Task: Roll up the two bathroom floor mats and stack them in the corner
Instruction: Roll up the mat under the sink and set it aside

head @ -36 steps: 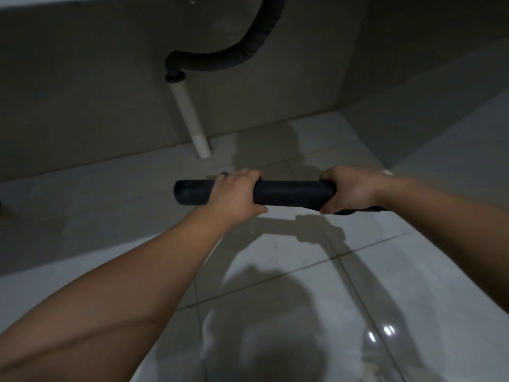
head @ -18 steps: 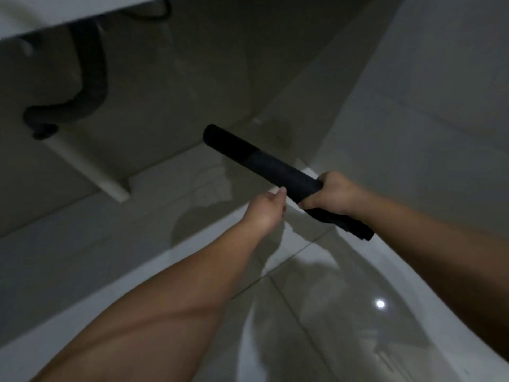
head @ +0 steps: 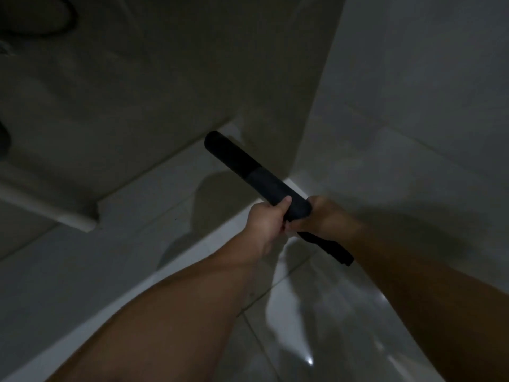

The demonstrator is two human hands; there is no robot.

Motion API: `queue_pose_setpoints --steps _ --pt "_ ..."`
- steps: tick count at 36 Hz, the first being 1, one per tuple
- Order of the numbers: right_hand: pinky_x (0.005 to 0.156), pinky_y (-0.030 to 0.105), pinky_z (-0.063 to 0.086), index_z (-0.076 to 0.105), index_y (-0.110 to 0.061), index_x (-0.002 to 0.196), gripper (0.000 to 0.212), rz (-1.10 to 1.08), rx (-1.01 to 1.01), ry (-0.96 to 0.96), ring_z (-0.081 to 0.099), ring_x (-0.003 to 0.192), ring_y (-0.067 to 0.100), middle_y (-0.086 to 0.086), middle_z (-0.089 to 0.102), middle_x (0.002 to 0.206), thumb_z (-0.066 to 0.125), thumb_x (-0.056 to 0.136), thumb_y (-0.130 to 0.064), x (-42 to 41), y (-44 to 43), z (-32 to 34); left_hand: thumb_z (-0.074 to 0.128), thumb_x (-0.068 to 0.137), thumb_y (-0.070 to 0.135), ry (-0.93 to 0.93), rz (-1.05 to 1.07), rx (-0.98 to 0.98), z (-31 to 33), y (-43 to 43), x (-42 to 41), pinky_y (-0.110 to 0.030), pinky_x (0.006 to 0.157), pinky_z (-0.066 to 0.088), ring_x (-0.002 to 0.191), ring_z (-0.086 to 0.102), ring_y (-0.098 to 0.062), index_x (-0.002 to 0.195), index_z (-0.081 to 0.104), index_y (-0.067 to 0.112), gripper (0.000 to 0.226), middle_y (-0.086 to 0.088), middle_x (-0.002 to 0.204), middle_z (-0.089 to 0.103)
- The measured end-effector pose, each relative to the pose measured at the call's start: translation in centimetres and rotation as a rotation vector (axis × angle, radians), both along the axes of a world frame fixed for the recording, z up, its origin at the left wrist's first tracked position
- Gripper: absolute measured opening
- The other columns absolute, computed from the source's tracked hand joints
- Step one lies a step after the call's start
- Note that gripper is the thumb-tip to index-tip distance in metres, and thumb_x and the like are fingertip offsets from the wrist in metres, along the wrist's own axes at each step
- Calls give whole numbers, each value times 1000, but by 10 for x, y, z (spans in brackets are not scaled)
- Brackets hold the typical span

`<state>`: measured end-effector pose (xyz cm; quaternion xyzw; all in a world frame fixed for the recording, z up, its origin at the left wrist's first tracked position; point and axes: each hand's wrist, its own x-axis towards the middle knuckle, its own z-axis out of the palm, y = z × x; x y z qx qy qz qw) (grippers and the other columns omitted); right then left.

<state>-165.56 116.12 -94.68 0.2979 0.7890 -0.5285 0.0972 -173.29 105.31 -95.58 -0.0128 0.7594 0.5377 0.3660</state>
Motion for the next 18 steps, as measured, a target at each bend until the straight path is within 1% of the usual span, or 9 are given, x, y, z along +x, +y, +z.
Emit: queue_pose_setpoints --steps 2,4,5,7,9,11,13,15,18 --pt "60 24 50 56 -14 104 43 43 172 25 63 72 16 4 64 91 80 71 -27 -8 2 -12 64 90 30 -18 37 1 -14 7 -13 -29 52 52 58 62 -24 93 62 2 28 -14 73 66" --pt "77 33 52 47 -15 124 58 103 379 67 61 94 25 10 55 116 74 76 -31 -9 5 -29 64 90 30 -19 77 -27 -28 14 -29 -22 42 47 54 61 -22 98 63 -1 31 -12 70 64" --pt "83 37 52 41 -17 132 63 152 457 68 58 102 28 11 48 128 70 79 -33 -5 6 -37 64 90 30 -15 96 -39 -36 18 -37 -22 41 47 54 60 -22 98 63 -2 33 -12 71 64" --pt "92 40 49 24 -23 146 70 279 605 26 51 116 31 11 28 146 59 87 -33 6 7 -54 64 90 28 -30 129 -28 -49 27 -52 -26 45 52 61 63 -25 103 63 -4 35 -16 82 66" --pt "93 36 45 14 -25 150 70 348 732 8 45 121 32 12 23 149 51 92 -28 17 10 -69 65 89 26 -57 156 -25 -60 36 -63 -30 47 54 69 64 -29 106 62 -4 35 -18 90 66" --pt "93 34 42 10 -26 151 71 356 760 -3 43 121 33 13 27 147 49 92 -20 18 11 -79 67 88 28 -62 157 -69 -72 45 -71 -34 51 55 67 64 -30 102 62 -5 36 -18 84 65" --pt "98 35 40 6 -28 151 74 338 745 -68 41 122 34 13 23 147 47 92 -14 11 12 -84 68 86 32 -43 150 -109 -84 55 -78 -43 66 59 72 66 -32 96 63 -4 38 -18 83 66" --pt "102 38 37 4 -26 151 71 316 749 -123 39 123 36 15 19 148 43 93 -11 0 14 -90 67 86 34 -19 149 -114 -95 67 -85 -47 78 58 80 67 -34 85 61 0 35 -19 86 67" --pt "103 41 37 6 -21 152 65 284 806 -126 34 126 38 19 19 148 38 96 -13 -12 14 -95 65 88 33 -12 173 -114 -107 85 -93 -43 76 54 78 64 -33 72 57 4 34 -19 80 65"
